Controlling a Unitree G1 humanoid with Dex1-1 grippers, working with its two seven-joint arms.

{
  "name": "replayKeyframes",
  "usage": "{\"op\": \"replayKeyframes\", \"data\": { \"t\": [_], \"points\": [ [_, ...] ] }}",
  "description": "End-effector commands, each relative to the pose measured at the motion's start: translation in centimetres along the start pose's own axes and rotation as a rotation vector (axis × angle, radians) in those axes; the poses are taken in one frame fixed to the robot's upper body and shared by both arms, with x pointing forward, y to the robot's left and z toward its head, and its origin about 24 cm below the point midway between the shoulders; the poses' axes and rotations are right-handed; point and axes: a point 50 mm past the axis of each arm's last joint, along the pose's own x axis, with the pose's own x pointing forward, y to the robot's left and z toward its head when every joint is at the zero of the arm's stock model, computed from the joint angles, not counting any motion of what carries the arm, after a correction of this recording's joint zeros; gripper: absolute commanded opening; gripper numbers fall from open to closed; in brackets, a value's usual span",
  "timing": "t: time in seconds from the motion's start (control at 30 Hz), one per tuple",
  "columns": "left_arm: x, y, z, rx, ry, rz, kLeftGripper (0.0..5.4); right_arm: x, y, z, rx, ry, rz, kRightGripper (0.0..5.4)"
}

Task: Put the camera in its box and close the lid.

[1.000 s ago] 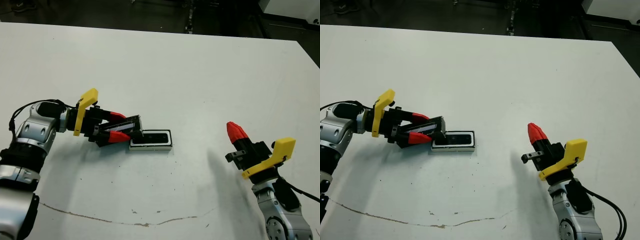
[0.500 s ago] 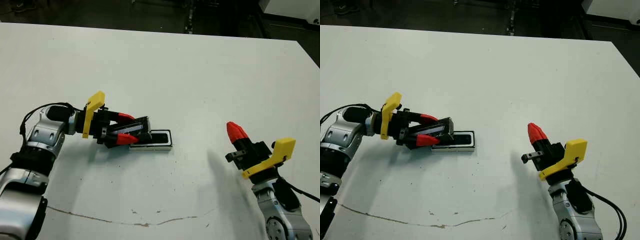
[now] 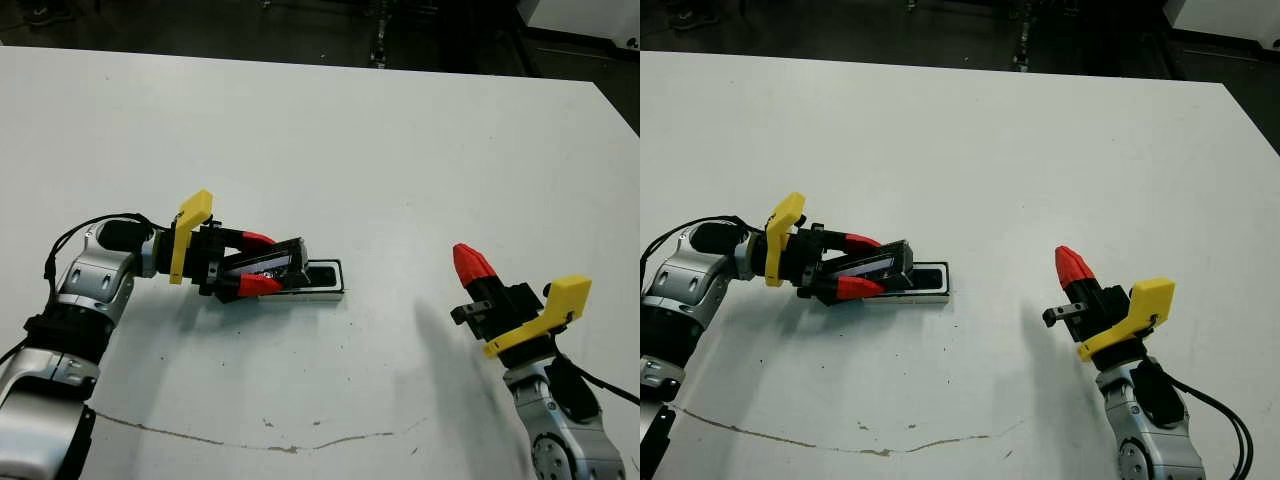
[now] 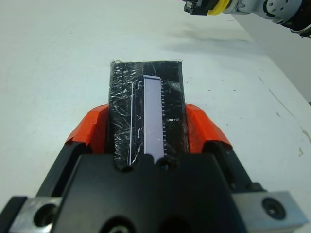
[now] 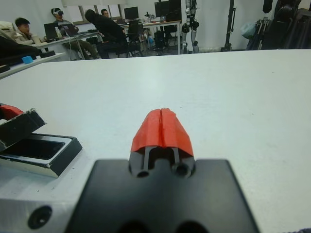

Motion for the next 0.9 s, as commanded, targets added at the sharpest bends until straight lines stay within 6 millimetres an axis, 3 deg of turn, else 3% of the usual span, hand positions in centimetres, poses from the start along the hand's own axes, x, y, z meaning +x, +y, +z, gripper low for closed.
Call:
{"op": "replayKeyframes", "data": {
  "t": [0.03,0.9],
  "points": [
    [1.0,-1.1,-2.6,-0.117,0.034,-0.040,3.16,-0.3,-0.3,-0.3,0.000,0.023,-0.016,0.00],
    [5.3,-1.5,-3.3,-0.130,-0.040,-0.042,3.16,-0.3,0.0,-0.4,0.008,0.022,-0.012,0.00]
  ]
}}
